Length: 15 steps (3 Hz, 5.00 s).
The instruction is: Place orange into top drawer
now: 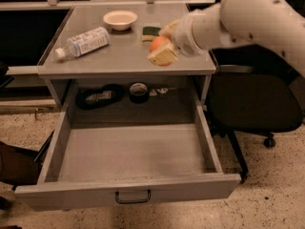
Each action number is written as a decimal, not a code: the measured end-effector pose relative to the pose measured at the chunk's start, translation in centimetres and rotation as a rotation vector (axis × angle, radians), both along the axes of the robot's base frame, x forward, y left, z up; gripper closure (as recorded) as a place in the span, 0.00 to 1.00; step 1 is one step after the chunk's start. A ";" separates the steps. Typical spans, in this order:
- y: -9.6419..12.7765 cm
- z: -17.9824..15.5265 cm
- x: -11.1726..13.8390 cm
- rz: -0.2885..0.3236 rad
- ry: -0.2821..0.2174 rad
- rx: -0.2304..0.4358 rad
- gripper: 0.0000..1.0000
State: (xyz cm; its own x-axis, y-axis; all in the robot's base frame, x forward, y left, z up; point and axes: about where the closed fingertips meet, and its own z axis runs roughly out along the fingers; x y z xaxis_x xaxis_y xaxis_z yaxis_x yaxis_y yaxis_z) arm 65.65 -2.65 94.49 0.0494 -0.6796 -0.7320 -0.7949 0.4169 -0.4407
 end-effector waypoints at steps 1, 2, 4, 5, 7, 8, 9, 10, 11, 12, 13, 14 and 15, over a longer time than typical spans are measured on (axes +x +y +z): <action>-1.7 -5.2 -5.3 0.012 0.063 0.023 1.00; -4.8 -11.5 -7.0 0.018 0.189 0.012 1.00; -4.6 -12.3 -7.7 0.038 0.221 0.005 1.00; -3.3 -13.9 -8.7 0.091 0.204 0.005 1.00; 4.2 -19.1 -13.1 0.399 0.142 0.039 1.00; 8.4 -21.2 -14.3 0.506 0.071 0.016 1.00; 8.4 -21.2 -14.3 0.506 0.071 0.016 1.00; 9.9 -22.2 -11.8 0.486 0.018 -0.040 1.00; 12.1 -25.7 -6.8 0.422 -0.027 -0.096 1.00; 14.4 -29.2 -3.8 0.404 -0.018 -0.137 1.00; 14.8 -31.3 -2.3 0.391 0.036 -0.141 1.00; 14.8 -31.1 -2.3 0.391 0.036 -0.141 0.81; 14.8 -31.1 -2.3 0.391 0.036 -0.141 0.58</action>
Offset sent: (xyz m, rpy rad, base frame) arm -0.0746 -0.0426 -0.1785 -0.0261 0.3737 0.1436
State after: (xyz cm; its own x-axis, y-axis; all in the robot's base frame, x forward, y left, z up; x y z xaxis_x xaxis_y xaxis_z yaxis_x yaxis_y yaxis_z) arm 63.31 12.13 63.35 0.2996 -0.7084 -0.6390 -0.8973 0.0184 -0.4411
